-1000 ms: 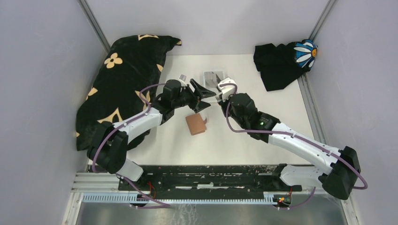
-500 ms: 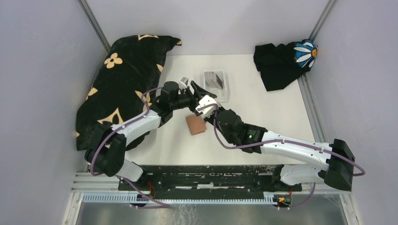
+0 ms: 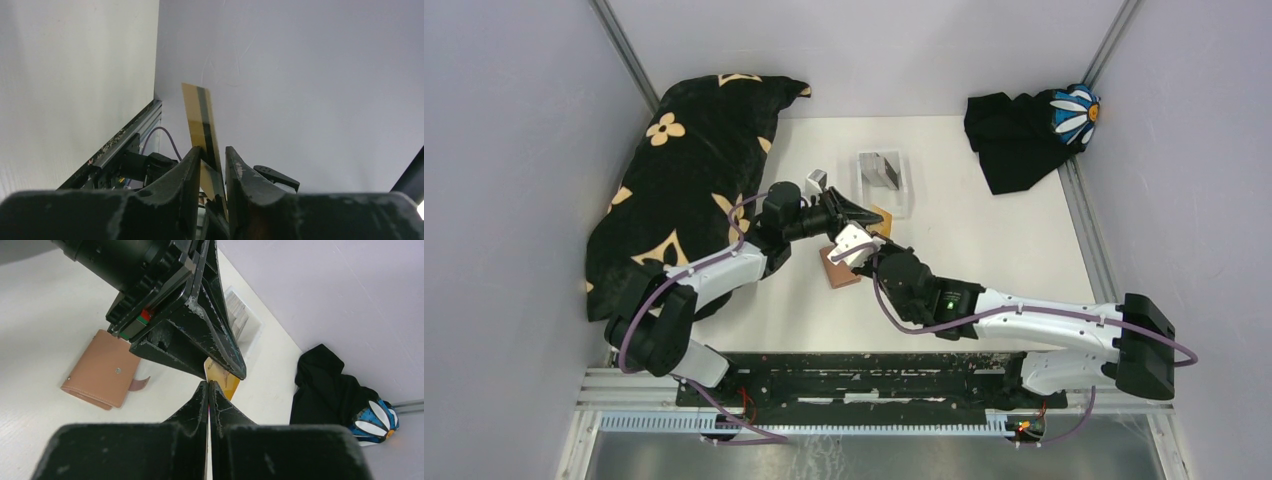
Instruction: Put the credit cards into the card holder
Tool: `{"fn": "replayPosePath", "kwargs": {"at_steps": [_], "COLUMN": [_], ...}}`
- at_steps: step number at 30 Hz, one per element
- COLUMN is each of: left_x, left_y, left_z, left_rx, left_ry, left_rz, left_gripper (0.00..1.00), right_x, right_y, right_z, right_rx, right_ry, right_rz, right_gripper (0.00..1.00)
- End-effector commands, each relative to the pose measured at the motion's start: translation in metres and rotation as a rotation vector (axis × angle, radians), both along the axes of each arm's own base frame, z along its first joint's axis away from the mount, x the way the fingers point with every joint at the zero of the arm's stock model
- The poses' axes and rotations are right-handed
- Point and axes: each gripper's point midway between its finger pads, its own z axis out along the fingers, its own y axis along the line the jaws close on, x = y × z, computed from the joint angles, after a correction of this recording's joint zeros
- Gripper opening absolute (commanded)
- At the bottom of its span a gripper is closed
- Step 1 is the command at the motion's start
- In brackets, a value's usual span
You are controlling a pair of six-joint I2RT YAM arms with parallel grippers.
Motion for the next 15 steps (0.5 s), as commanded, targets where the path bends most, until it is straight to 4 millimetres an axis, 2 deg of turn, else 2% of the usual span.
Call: {"fn": "replayPosePath", "kwargs": {"at_steps": [1,4,6,12,15], "left_x": [-0.009,-0.008,-0.008,0.003,0.015], "left_y": [-0.001,-0.002,-0.002,-0.002,0.003], "left_z": [0.027,0.027,0.025,0.016,0.004], "left_rx": [-0.086,-0.097,-0.094,-0.005,0.085], "left_ry": [-0.052,-0.063,-0.075,-0.165,-0.209], "left_rz": [-0.044,-0.052,-0.058,-0.023,0.036], "left_gripper": [0.24,0.05,0.03,0.03,0.03], "right_x": [0.005,0.007,0.007,0.006,0.004], "right_y": [-0.01,-0.014,-0.018,-0.028,-0.032], "right_z": [0.001,-0.003,-0.005,-0.006,-0.008], "right_rx": [0.004,0.008,0.02,0.091,0.129], "right_ry": [-0.035,-0.038,-0.034,0.002,0.025], "right_rz": [-0.07,-0.1,-0.122,-0.191,-0.225], "right_gripper": [0.01,0.01,0.03,0.41,0.53]}}
